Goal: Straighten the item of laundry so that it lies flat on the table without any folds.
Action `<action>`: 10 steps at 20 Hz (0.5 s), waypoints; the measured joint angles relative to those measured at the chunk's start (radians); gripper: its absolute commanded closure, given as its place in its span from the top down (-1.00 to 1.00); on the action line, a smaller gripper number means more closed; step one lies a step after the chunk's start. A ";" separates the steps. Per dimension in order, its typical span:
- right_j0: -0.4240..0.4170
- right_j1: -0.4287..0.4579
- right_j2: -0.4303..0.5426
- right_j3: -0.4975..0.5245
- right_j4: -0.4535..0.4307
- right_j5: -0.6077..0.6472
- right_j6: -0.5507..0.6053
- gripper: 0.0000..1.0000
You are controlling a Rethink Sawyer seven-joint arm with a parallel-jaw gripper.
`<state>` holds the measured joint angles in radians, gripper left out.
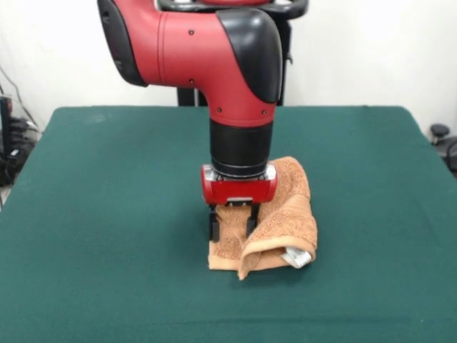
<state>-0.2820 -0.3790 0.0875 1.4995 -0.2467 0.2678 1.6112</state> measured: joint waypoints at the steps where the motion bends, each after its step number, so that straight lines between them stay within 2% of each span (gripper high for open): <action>1: 0.003 0.002 -0.001 -0.007 -0.003 0.006 0.000 1.00; 10: 0.043 0.019 -0.021 -0.087 -0.032 0.112 0.000 1.00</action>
<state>-0.2393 -0.3602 0.0666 1.4121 -0.2789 0.3801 1.6112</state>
